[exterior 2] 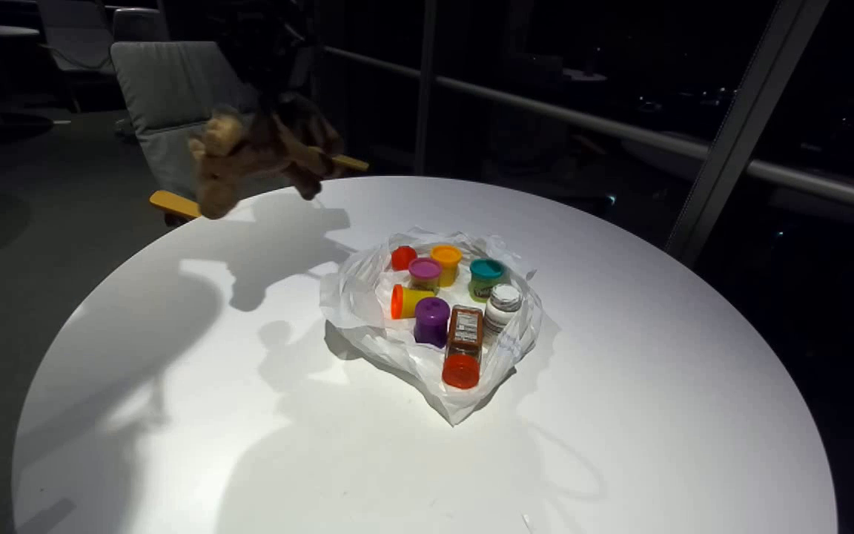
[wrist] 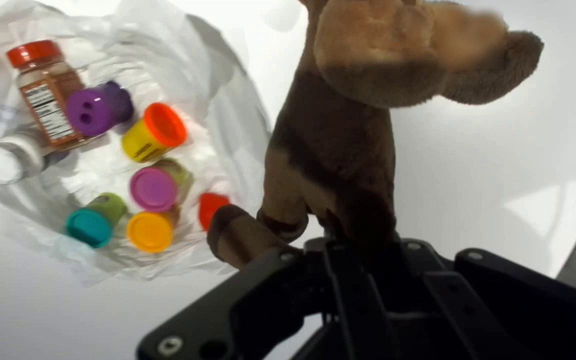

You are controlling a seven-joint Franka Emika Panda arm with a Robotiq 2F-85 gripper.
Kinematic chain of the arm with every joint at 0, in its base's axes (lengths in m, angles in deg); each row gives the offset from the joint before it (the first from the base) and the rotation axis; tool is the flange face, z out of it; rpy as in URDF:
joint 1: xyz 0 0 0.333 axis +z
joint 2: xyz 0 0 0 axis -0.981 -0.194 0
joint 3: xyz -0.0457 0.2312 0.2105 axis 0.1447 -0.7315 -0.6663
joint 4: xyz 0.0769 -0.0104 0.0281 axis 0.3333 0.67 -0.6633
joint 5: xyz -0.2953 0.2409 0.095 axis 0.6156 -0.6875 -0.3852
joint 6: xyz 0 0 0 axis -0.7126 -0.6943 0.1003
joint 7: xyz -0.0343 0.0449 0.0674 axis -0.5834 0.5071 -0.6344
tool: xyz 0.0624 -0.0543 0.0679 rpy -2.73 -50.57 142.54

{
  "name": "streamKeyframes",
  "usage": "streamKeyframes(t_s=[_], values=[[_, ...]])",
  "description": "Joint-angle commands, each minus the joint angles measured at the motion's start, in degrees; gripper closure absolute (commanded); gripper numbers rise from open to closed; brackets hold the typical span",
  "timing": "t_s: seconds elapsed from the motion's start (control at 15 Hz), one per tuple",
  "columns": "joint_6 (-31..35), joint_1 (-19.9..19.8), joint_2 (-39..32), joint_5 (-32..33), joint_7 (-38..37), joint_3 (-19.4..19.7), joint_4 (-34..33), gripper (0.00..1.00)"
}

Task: Remove the objects in the plastic and put them on the table

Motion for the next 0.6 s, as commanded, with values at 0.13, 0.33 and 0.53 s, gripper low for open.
streamKeyframes(t_s=[0.13, 0.33, 0.53], values=[[7.3, 4.0, -2.6, -2.6, 0.4, -7.6, 5.2, 0.92], [11.6, 6.2, -6.5, -0.1, -0.5, -7.2, 6.4, 0.92], [15.8, 7.2, -10.1, 2.0, -1.3, -4.7, 6.7, 0.92]])
